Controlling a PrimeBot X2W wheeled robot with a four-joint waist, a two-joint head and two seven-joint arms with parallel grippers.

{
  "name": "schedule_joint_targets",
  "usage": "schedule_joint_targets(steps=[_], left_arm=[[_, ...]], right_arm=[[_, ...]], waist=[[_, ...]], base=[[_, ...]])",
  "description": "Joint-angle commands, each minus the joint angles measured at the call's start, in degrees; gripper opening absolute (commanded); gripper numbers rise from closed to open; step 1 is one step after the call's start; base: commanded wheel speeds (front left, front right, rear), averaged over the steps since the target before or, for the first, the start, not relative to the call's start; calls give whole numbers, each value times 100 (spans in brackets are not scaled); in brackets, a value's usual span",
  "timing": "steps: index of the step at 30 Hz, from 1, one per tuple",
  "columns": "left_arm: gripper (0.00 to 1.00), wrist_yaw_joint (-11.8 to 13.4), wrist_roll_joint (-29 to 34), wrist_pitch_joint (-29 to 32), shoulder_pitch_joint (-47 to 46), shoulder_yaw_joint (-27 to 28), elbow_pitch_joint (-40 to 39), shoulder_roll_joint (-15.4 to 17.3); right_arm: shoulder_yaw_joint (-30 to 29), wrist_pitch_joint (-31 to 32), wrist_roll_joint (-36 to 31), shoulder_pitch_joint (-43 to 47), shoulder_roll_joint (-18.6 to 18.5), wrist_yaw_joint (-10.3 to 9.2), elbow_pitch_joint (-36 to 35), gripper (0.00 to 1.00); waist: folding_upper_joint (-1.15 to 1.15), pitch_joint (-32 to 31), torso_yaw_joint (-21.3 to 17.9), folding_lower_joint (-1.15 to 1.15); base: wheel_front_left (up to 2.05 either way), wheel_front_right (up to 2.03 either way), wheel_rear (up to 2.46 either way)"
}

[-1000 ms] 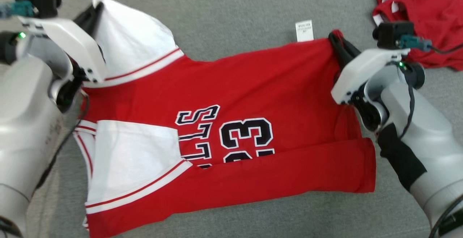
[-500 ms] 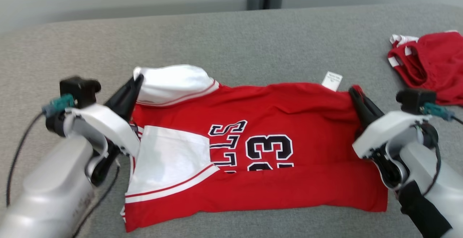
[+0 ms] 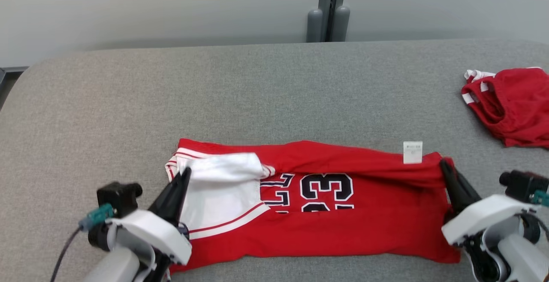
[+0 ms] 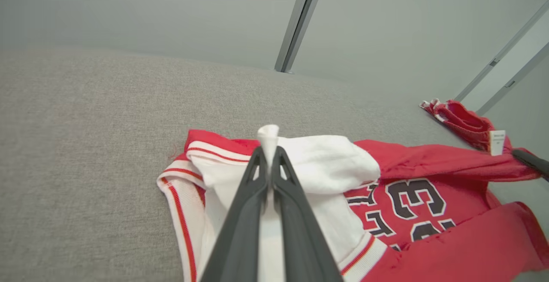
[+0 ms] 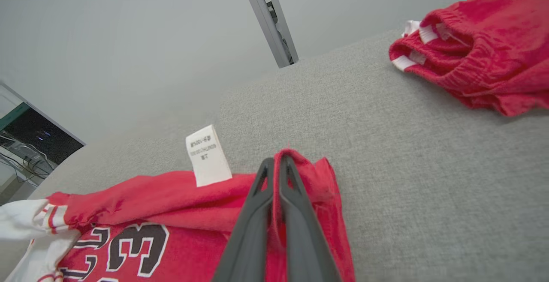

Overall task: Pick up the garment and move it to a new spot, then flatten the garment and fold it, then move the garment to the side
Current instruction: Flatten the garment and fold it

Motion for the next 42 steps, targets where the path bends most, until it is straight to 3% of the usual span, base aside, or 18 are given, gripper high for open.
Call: schedule_joint_targets(steps=[1, 6, 7, 8, 9, 19, 29, 42], left_arm=[[0, 40, 98, -25, 249, 140, -47, -46], [0, 43, 193, -24, 820, 417, -27, -269], [0, 40, 244, -25, 914, 461, -5, -294], [42, 77, 364, -25, 970, 496, 17, -290], [100, 103, 473, -26, 1018, 557, 6, -301], [100, 224, 1724, -25, 1787, 2250, -852, -693], [100, -102, 2830, -25, 2378, 3821, -1556, -1333], [100, -434, 3555, -26, 2531, 4296, -1556, -1663]], right_arm=[[-57, -38, -71, 215, -19, 1, -72, 0], [-106, -35, -131, 541, 3, 1, -65, 0], [-112, -35, -152, 584, 13, 1, -35, 49], [-110, -35, -166, 621, 23, 1, -13, 100], [-113, -36, -182, 643, 34, 1, 4, 100], [-236, 61, -313, 890, -127, 1, 90, 100], [-335, 594, -423, 457, -28, 1, 906, 100], [-317, 1008, -315, 164, 449, 1, 2160, 97]], waist=[[0, -79, -27, 0], [0, -215, -72, 0], [0, -243, -80, 0], [0, -270, -81, 0], [0, -297, -82, 0], [0, -636, 20, 0], [0, -728, 230, 0], [0, -721, 476, 0]], base=[[0, 0, 0], [0, 0, 0], [0, 0, 0], [0, 0, 0], [0, 0, 0], [0, 0, 0], [0, 0, 0], [0, 0, 0]])
